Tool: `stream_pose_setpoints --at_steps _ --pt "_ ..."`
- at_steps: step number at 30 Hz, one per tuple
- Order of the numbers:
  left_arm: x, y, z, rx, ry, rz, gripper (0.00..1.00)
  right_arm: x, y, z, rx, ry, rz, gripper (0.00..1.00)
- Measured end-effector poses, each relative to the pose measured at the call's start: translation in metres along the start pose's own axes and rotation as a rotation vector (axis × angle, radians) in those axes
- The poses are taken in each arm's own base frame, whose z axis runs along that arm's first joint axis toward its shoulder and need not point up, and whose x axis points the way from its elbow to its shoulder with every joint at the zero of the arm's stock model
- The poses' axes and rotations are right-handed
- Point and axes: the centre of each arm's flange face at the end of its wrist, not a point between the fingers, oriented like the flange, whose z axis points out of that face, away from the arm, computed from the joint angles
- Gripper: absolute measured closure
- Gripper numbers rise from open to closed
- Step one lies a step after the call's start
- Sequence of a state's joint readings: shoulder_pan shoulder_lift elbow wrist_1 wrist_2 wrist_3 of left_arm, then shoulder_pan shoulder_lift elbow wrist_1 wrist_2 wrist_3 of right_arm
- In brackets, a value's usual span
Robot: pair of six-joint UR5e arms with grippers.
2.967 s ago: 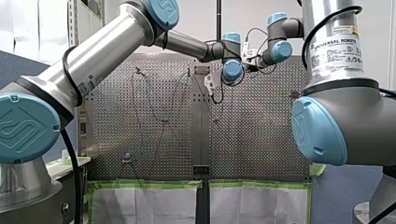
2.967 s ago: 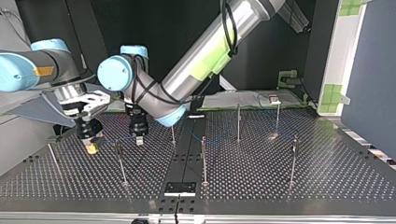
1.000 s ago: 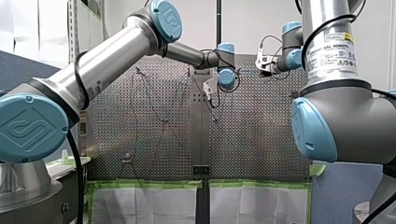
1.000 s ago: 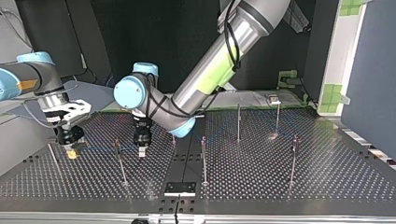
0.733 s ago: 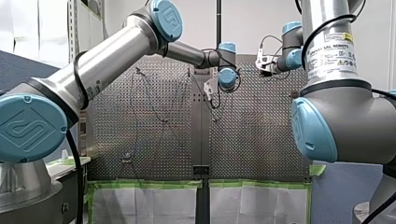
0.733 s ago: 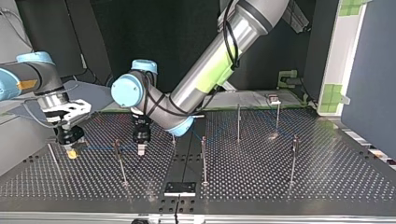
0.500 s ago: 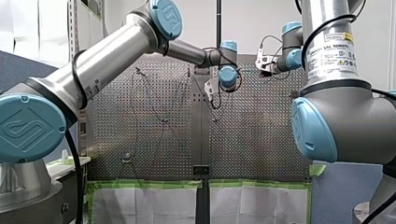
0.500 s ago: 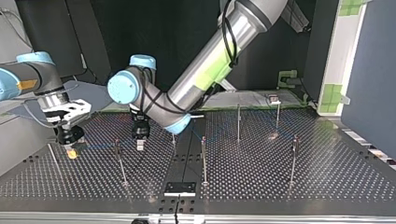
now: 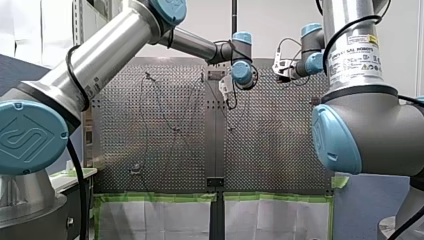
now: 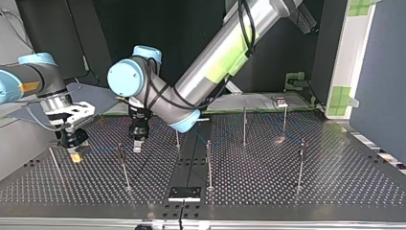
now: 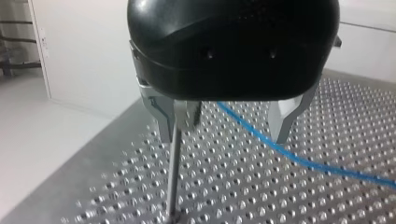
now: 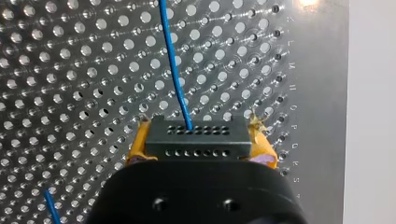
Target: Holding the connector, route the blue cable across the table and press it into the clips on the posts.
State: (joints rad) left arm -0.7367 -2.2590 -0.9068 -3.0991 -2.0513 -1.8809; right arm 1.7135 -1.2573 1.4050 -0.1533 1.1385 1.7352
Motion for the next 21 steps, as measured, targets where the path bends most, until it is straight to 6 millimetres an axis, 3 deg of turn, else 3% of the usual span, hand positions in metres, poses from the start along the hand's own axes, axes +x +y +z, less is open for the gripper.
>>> stream_pose_setpoints --at_steps 10,21 --pt "-0.019 -0.011 -0.048 0.005 0.035 0.022 0.00 0.000 -0.001 0.000 0.002 -0.003 0.001 1.00" --pt "-0.051 -0.014 -0.080 0.029 -0.036 0.015 0.00 0.000 -0.001 0.000 0.001 -0.002 0.000 1.00"
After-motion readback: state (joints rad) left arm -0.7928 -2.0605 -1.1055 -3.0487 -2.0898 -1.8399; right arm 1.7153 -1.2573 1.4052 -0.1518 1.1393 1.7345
